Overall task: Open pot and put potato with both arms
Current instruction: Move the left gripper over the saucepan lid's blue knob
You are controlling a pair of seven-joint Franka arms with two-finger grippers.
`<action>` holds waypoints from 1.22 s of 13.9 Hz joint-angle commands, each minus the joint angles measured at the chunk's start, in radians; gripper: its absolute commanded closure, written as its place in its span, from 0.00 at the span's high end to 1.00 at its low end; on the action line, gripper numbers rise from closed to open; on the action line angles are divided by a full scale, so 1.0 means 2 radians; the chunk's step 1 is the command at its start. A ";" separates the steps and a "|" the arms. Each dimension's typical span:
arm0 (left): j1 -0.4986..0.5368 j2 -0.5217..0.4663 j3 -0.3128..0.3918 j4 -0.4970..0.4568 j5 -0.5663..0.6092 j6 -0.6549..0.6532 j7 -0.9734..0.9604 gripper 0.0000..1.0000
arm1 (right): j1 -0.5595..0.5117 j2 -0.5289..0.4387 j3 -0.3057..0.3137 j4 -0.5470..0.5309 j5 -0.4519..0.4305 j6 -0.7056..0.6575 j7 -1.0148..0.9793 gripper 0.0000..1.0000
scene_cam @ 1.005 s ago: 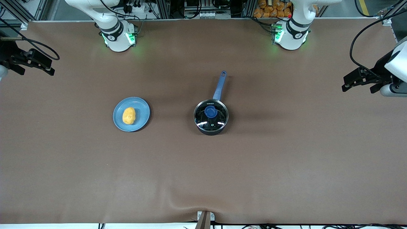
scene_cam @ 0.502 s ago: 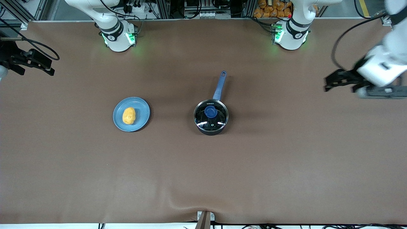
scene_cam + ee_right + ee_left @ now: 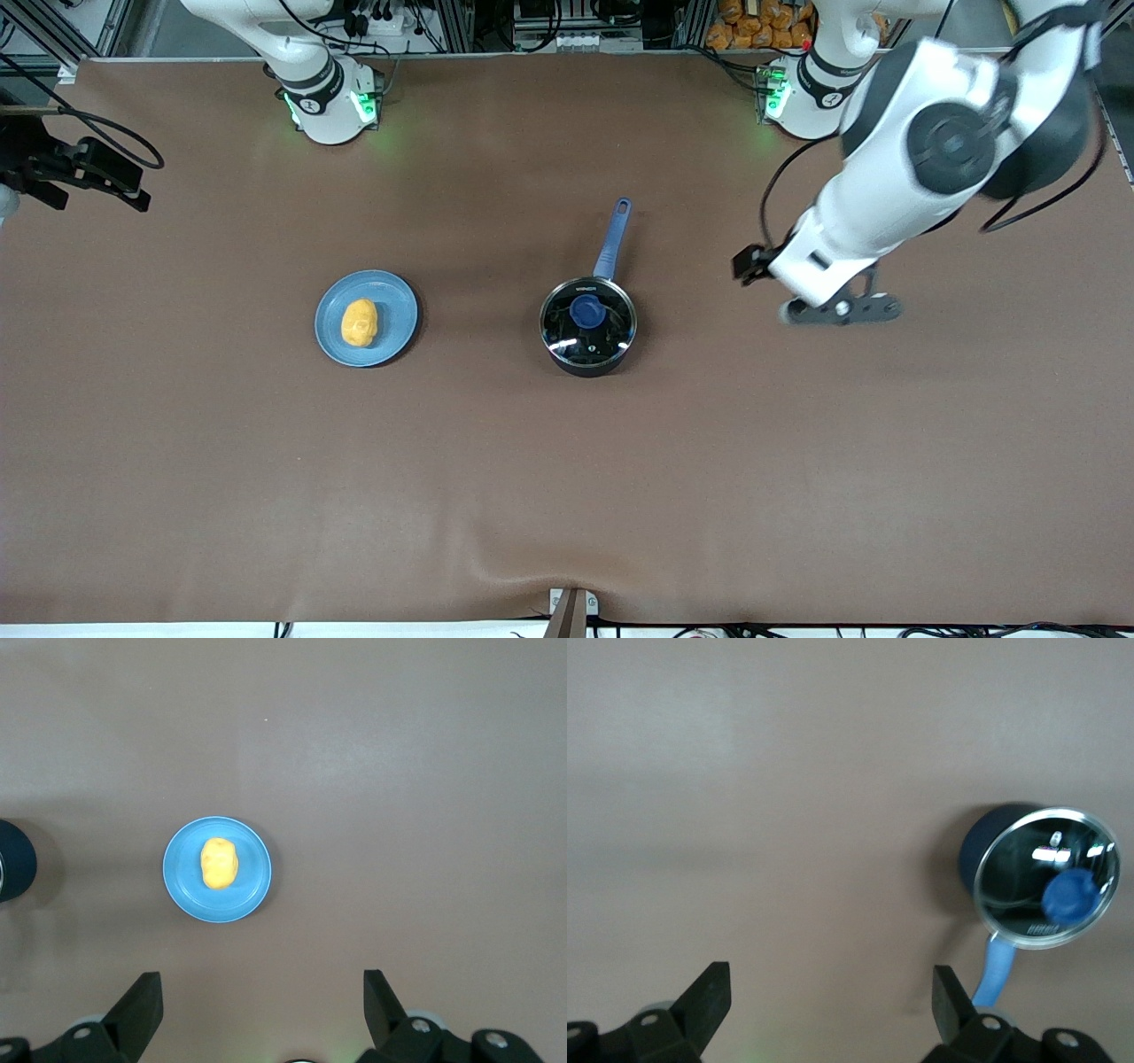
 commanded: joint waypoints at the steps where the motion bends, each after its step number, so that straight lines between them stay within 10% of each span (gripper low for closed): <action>1: -0.050 0.048 0.003 0.030 0.026 0.030 -0.081 1.00 | -0.011 0.006 0.005 0.011 0.006 -0.008 -0.008 1.00; 17: -0.212 0.200 0.041 0.089 0.070 0.163 -0.346 1.00 | -0.011 0.005 0.005 0.011 0.006 -0.009 -0.008 1.00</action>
